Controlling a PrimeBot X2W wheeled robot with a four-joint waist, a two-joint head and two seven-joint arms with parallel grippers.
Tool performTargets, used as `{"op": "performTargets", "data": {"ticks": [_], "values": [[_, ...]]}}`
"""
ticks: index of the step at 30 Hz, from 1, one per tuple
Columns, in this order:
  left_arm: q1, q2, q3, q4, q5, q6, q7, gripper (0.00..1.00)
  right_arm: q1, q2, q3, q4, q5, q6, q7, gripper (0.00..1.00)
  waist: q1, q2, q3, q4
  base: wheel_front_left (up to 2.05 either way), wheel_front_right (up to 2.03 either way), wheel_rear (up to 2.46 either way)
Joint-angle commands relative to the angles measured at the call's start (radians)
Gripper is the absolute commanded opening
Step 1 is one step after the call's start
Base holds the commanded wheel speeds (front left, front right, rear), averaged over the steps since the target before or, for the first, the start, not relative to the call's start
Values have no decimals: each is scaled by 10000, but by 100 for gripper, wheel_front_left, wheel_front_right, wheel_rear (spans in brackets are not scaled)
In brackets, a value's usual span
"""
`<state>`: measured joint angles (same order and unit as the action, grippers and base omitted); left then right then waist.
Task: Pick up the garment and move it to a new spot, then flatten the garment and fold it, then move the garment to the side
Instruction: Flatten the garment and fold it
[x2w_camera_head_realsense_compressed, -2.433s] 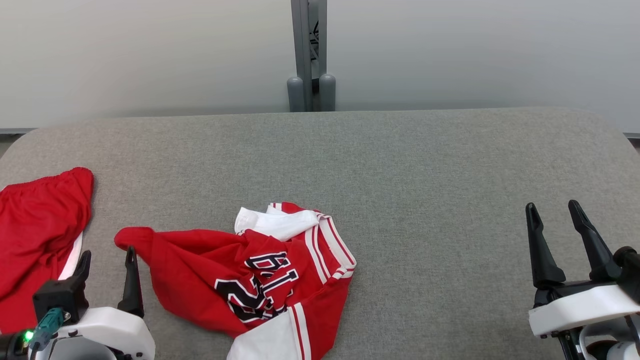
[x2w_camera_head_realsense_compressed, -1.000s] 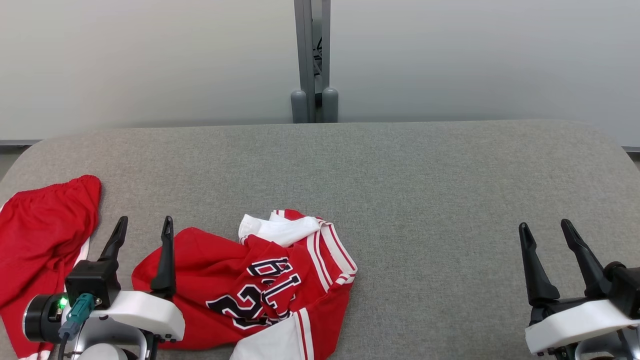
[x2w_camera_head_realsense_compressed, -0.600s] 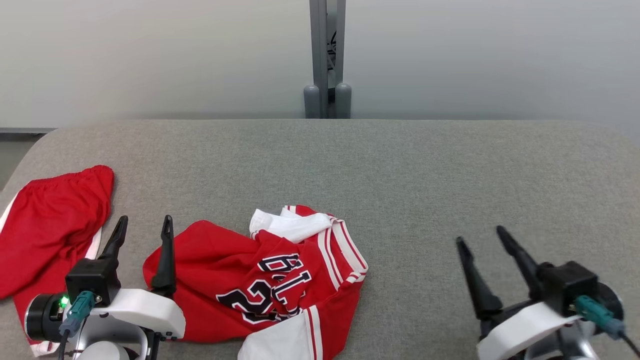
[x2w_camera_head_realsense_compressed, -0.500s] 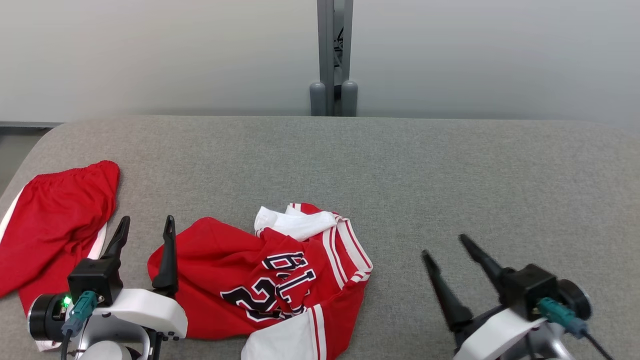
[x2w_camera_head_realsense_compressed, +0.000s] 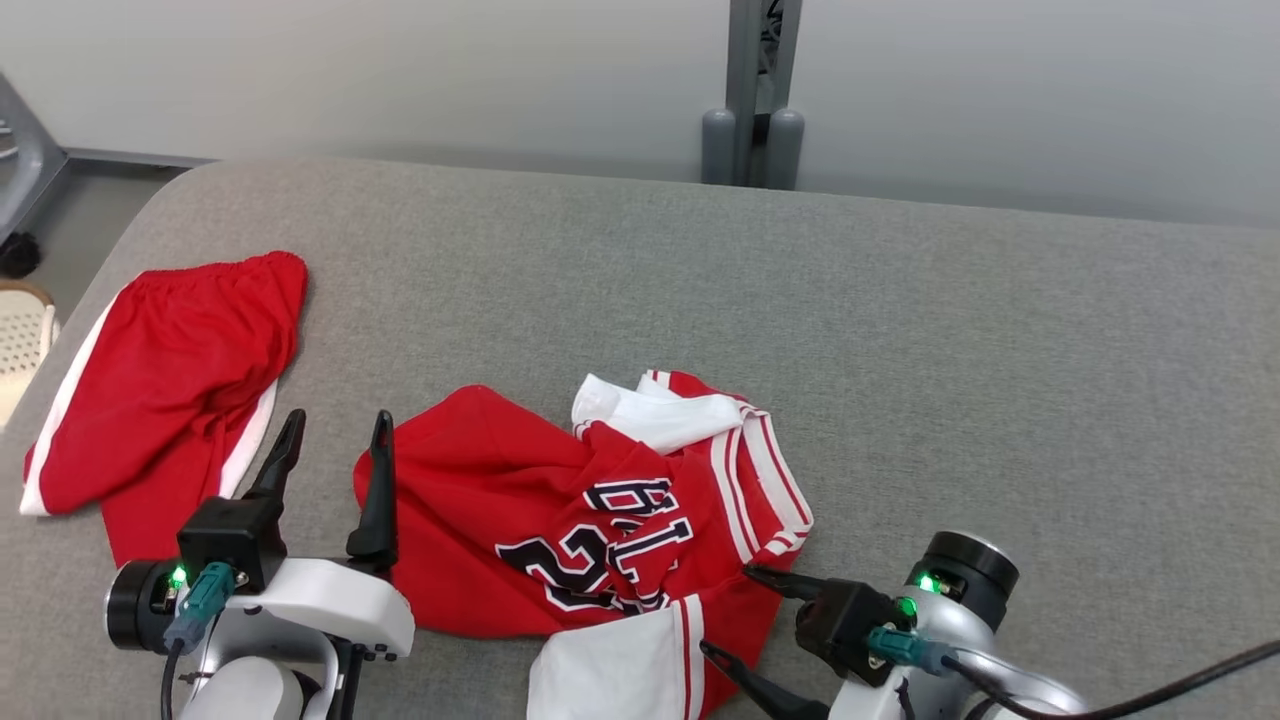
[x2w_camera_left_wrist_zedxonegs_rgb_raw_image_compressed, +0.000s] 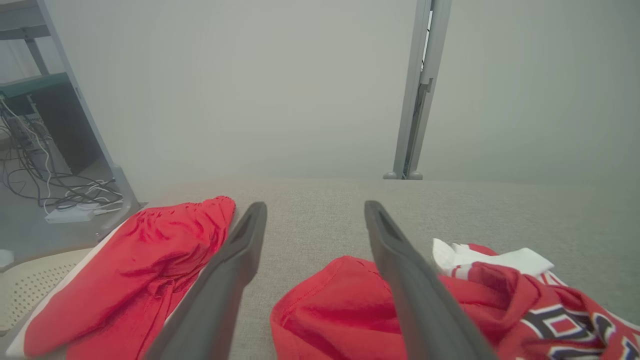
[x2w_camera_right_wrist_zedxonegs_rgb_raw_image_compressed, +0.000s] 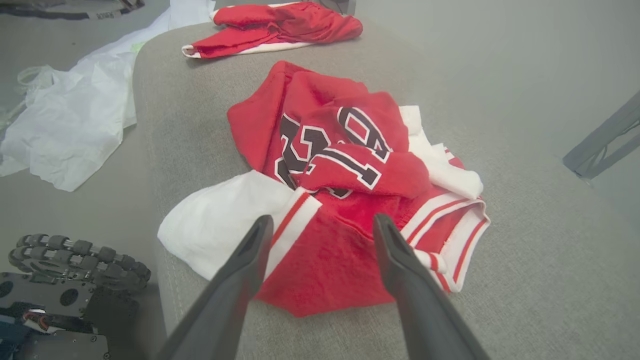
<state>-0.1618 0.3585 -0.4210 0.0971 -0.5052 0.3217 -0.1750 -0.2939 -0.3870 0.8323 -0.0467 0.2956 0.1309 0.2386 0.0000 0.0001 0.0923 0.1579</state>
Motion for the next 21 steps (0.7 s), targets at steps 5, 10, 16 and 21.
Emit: {"op": "performTargets", "data": {"ticks": [5, 10, 16, 21], "values": [[-487, -132, -74, 232, -17, -129, -165, 100, -1598, -965, 1448, 216, 233, 0, 332, 100, 0, -1, 529, 548, 0, 0, 0], [-582, -257, -129, 393, -27, -136, -242, 100, -2535, -1400, 2632, 435, 687, -1, 896, 100, 0, -1, 613, 655, 0, 0, 0], [-577, -352, -146, 583, -94, -122, -355, 100, -3187, -1771, 3286, 554, 1636, -1, 1471, 0, 0, -1, 616, 590, 0, 0, 0], [-558, -256, -40, 533, -82, -32, -395, 100, -2922, -1910, 2663, 375, 2182, -1, 1375, 0, 0, -1, 692, 256, 0, 0, 0]]}}
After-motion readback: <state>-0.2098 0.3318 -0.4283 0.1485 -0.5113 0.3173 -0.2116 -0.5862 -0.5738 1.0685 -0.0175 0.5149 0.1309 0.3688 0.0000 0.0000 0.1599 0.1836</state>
